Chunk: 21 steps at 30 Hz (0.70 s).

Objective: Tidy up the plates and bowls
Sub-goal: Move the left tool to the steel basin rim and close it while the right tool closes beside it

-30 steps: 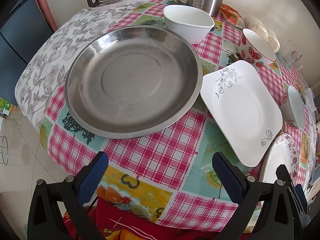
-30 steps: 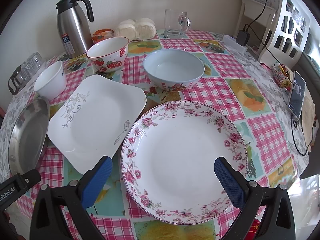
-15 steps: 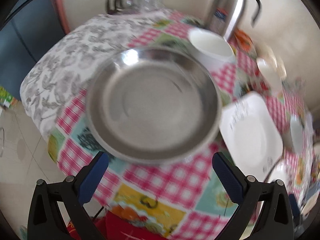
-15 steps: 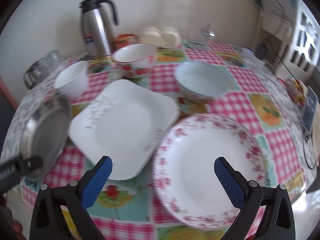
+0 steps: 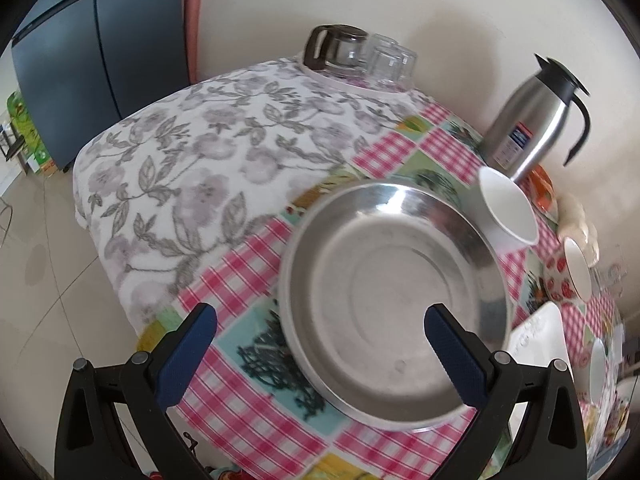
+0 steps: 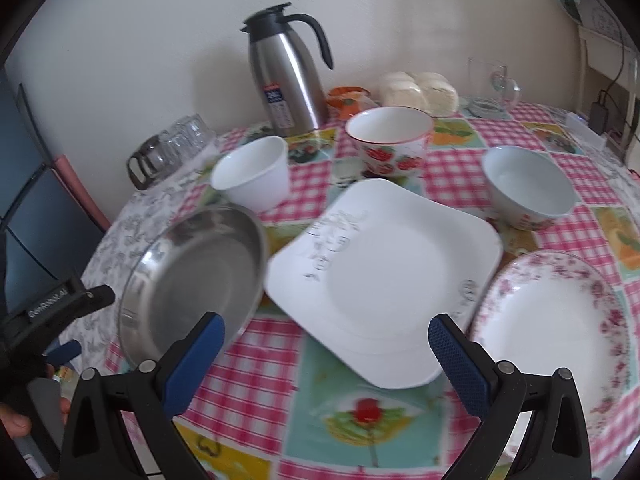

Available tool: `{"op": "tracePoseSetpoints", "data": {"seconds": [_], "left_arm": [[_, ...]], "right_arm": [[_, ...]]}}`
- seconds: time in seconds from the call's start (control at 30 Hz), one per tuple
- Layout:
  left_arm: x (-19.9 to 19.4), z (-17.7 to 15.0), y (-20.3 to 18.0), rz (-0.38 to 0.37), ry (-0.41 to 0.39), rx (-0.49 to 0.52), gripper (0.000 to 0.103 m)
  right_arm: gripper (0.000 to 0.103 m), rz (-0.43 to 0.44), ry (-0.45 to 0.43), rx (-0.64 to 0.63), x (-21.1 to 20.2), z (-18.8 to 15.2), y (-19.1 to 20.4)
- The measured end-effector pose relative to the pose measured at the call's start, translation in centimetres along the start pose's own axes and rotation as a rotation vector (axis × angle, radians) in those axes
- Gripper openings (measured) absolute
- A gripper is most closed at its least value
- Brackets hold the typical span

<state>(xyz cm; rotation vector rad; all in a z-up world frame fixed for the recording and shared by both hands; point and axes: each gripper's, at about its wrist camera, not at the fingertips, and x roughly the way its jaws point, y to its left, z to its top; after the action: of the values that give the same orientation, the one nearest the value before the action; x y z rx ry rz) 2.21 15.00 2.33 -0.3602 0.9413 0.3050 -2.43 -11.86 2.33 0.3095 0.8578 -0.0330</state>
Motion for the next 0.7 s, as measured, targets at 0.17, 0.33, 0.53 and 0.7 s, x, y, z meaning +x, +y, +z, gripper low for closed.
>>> {"op": "tracePoseSetpoints", "data": {"seconds": [0.17, 0.33, 0.53, 0.7], "left_arm": [[1.0, 0.6, 1.0, 0.009, -0.006, -0.025, 0.103], [3.3, 0.6, 1.4, -0.004, 0.046, -0.013, 0.103], [5.4, 0.2, 1.5, 0.008, 0.104, 0.017, 0.103], [6.3, 0.3, 2.3, -0.009, 0.119, -0.017, 0.103]], "right_arm": [[0.103, 0.074, 0.044, 0.029, 1.5, -0.3, 1.2], [0.103, 0.145, 0.093, 0.090, 3.1, -0.7, 1.7], [0.103, 0.210, 0.115, 0.128, 4.2, -1.0, 2.7], [0.090, 0.239, 0.112, 0.130, 4.7, -1.0, 3.6]]}}
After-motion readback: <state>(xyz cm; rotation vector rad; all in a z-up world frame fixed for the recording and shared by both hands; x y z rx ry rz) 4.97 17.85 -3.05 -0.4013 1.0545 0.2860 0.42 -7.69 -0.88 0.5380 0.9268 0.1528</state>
